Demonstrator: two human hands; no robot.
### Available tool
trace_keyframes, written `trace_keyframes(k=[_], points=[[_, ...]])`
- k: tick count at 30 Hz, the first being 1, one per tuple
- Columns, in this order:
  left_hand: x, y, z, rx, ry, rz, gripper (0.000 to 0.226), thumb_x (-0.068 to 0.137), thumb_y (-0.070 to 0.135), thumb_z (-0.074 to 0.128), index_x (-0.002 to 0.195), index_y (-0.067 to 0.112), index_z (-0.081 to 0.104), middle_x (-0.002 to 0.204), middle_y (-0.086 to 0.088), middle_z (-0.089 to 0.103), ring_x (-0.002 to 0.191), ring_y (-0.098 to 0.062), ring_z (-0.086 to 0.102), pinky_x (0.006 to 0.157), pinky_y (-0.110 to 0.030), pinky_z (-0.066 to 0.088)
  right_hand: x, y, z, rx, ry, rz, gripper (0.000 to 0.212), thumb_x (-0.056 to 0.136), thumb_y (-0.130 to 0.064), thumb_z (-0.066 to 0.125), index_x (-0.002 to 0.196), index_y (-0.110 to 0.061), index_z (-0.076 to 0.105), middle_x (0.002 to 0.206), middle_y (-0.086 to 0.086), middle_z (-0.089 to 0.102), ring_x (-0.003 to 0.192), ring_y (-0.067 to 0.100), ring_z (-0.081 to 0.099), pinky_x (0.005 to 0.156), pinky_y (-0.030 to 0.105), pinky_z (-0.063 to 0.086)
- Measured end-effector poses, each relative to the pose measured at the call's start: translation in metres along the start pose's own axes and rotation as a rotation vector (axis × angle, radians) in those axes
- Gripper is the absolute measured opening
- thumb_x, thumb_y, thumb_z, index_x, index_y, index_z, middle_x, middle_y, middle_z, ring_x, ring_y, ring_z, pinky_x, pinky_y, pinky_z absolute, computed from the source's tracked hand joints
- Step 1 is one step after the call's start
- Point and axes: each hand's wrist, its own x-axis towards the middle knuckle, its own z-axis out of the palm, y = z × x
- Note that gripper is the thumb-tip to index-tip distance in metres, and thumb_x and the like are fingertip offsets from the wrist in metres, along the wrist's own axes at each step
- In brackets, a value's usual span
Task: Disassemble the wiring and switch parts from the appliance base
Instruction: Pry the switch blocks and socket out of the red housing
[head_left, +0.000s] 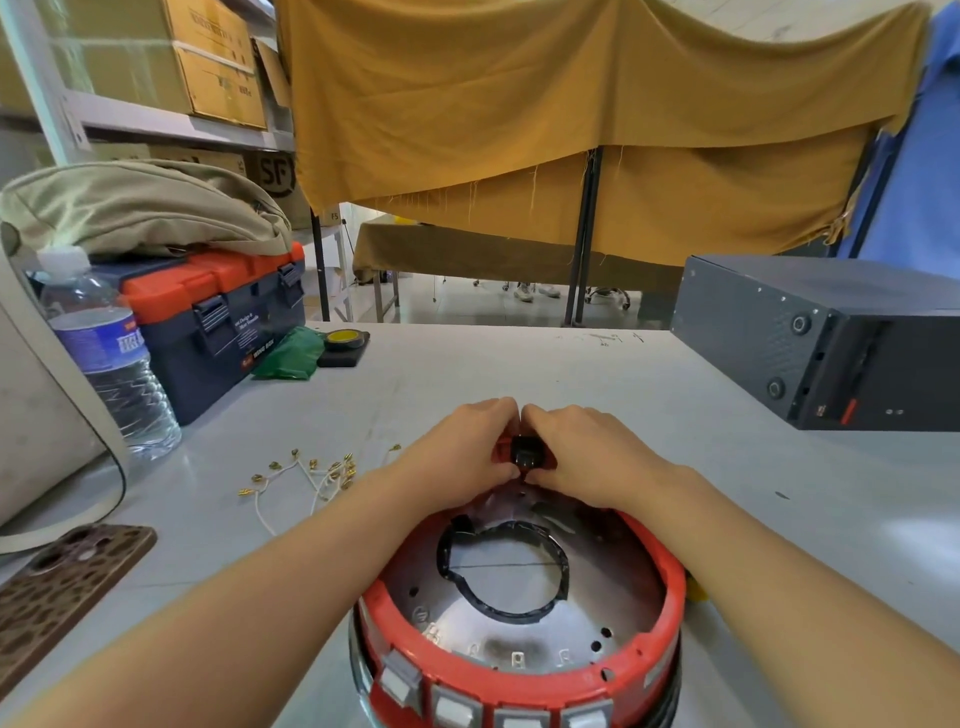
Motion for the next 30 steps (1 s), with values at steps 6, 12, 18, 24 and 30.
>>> trace_keyframes(k=[6, 12, 18, 24, 30], points=[[0.0016, 0.0001, 0.0008, 0.021, 0.000, 0.009, 0.028, 0.082, 0.018, 0.066, 0.108, 0.011, 0.059, 0.102, -0.003, 0.060, 0.093, -0.019, 0.055, 0.083, -0.033, 0.045, -0.0010, 0.0017, 0.0037, 0.036, 0.039, 0.018, 0.020, 0.087, -0.030, 0.060, 0.101, -0.017, 0.054, 0.098, 0.007, 0.064, 0.087, 0.028, 0.059, 0.069, 0.038, 0.047], [0.0021, -0.0004, 0.0002, 0.022, 0.005, 0.023, 0.031, 0.083, 0.019, 0.067, 0.113, 0.010, 0.062, 0.104, -0.005, 0.061, 0.095, -0.020, 0.056, 0.085, -0.035, 0.044, 0.0023, 0.0025, 0.0061, -0.035, 0.037, -0.004, 0.022, 0.088, -0.032, 0.059, 0.098, -0.014, 0.053, 0.094, 0.010, 0.061, 0.078, 0.027, 0.052, 0.062, 0.034, 0.037], [0.0021, -0.0014, -0.0001, 0.057, 0.003, 0.041, 0.029, 0.086, 0.021, 0.064, 0.113, 0.011, 0.060, 0.104, -0.004, 0.061, 0.095, -0.020, 0.055, 0.084, -0.033, 0.043, 0.0020, 0.0019, 0.0058, -0.056, 0.042, -0.009, 0.025, 0.088, -0.032, 0.058, 0.088, -0.021, 0.036, 0.091, 0.010, 0.059, 0.070, 0.024, 0.039, 0.058, 0.033, 0.027], [0.0016, -0.0012, -0.0002, 0.021, 0.016, 0.045, 0.028, 0.089, 0.019, 0.060, 0.116, 0.011, 0.058, 0.105, -0.005, 0.064, 0.096, -0.021, 0.057, 0.084, -0.032, 0.043, 0.0019, 0.0019, 0.0059, -0.040, 0.057, 0.017, 0.025, 0.089, -0.035, 0.055, 0.100, -0.014, 0.045, 0.092, 0.010, 0.059, 0.073, 0.025, 0.041, 0.061, 0.034, 0.029], [0.0001, -0.0020, -0.0018, -0.165, 0.114, 0.015, 0.027, 0.088, 0.013, 0.061, 0.115, 0.013, 0.056, 0.088, -0.001, 0.069, 0.074, -0.011, 0.057, 0.067, -0.007, 0.039, 0.0004, 0.0045, 0.0059, 0.104, 0.169, 0.054, 0.029, 0.090, -0.037, 0.055, 0.107, -0.017, 0.042, 0.079, 0.003, 0.052, 0.071, 0.028, 0.048, 0.057, 0.034, 0.030]])
